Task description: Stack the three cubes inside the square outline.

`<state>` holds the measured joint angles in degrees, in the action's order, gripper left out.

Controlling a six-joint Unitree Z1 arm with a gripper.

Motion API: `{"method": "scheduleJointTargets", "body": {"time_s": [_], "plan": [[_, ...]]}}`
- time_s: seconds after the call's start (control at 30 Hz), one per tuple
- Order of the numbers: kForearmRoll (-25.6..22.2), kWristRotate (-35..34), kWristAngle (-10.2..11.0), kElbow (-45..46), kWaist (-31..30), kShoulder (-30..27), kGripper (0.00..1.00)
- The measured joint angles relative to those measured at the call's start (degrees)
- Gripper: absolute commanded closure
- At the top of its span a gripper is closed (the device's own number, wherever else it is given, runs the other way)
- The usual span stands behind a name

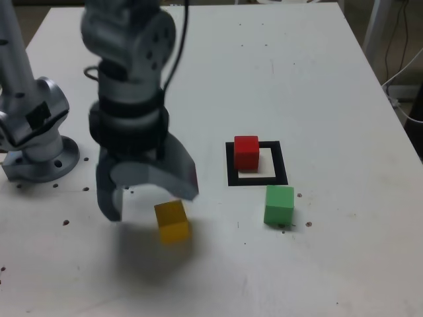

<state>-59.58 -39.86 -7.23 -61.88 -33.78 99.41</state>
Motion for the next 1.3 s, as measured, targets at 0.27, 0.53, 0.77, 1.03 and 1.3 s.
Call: {"method": "scheduleJointTargets", "body": {"time_s": [0.27,0.53,0.77,1.03,1.3], "plan": [[1.3,-0.1,-0.2,-1.8,-0.1,3.7,0.09],[1.7,-0.1,0.2,-1.7,1.7,5.2,0.24],[3.7,-0.3,-0.1,-1.4,1.9,6.3,0.36],[4.7,-0.6,0.2,-1.1,2.2,6.6,0.46],[5.1,-0.3,1.2,-0.9,2.8,6.6,0.77]]}}
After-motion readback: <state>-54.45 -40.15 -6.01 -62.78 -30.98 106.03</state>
